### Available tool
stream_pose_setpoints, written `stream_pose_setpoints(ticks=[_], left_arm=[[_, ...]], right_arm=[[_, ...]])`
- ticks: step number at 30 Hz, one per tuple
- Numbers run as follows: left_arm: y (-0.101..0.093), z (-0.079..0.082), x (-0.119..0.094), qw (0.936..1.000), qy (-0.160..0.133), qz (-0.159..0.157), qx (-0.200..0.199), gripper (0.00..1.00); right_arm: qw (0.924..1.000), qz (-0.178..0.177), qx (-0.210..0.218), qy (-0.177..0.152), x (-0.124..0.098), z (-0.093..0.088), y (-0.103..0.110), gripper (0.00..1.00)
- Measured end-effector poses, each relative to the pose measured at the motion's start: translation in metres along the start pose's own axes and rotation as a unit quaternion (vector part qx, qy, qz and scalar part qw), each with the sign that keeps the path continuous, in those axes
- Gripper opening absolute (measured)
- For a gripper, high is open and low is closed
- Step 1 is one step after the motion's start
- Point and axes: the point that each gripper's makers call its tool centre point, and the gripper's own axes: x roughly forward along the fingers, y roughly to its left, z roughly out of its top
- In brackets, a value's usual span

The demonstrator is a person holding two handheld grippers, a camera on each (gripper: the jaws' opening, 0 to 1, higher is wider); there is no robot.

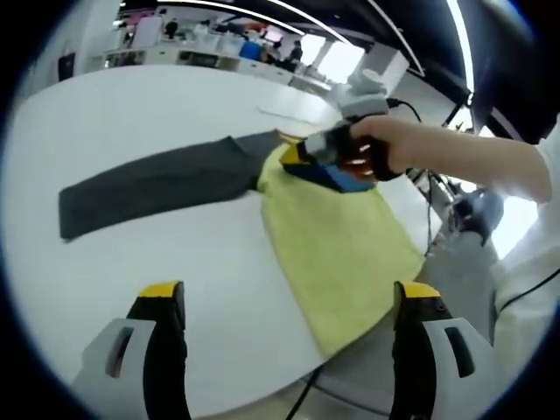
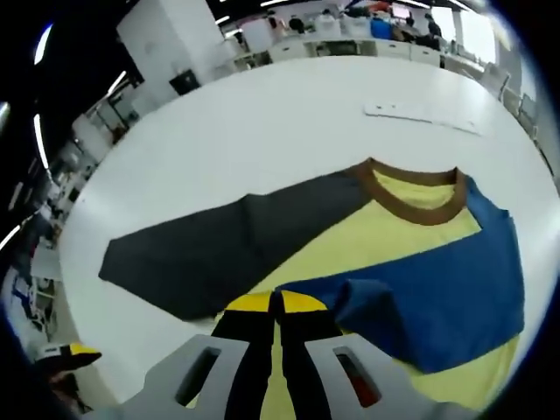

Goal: Fold the garment on the visible template until the final outline fits inside the template.

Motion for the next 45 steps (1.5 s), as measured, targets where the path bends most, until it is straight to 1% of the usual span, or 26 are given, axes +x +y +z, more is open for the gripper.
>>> stream_pose_setpoints(ticks=[12, 15, 18, 22, 31, 33, 35, 42, 43, 45], left_arm=[[0.004, -0.003, 0.002, 0.9999, 0.011, 0.003, -0.003, 0.95], [0.005, -0.004, 0.002, 0.9999, 0.014, 0.003, -0.004, 0.95], [0.005, -0.004, 0.003, 0.9998, 0.016, 0.004, -0.004, 0.95], [0.006, -0.002, 0.005, 0.9998, 0.018, 0.004, -0.003, 0.95], [0.004, 0.000, 0.008, 0.9998, 0.022, 0.000, 0.000, 0.95], [0.004, -0.001, 0.008, 0.9997, 0.023, 0.000, 0.000, 0.95], [0.004, -0.001, 0.008, 0.9997, 0.024, 0.000, 0.000, 0.95], [0.004, 0.000, 0.009, 0.9997, 0.023, -0.001, 0.001, 0.96], [0.004, 0.001, 0.010, 0.9997, 0.023, -0.001, 0.002, 0.96], [0.003, 0.001, 0.010, 0.9997, 0.023, -0.002, 0.002, 0.96]], right_arm=[[0.9996, -0.004, -0.029, 0.003, 0.011, -0.006, 0.004, 0.03], [0.9985, -0.006, -0.055, 0.005, 0.014, -0.010, 0.006, 0.03], [0.9976, -0.007, -0.069, 0.005, 0.015, -0.014, 0.009, 0.03], [0.9947, -0.010, -0.103, -0.004, 0.014, -0.018, 0.015, 0.04], [0.9937, -0.010, -0.111, -0.012, 0.014, -0.018, 0.020, 0.09], [0.9945, -0.001, -0.104, -0.012, 0.011, -0.019, 0.024, 0.09], [0.9935, 0.010, -0.111, -0.023, 0.005, -0.018, 0.031, 0.09], [0.9908, 0.035, -0.128, -0.026, -0.008, -0.036, 0.046, 0.12], [0.9895, 0.046, -0.135, -0.026, -0.012, -0.040, 0.051, 0.12], [0.9868, 0.056, -0.148, -0.033, -0.020, -0.043, 0.057, 0.12]])
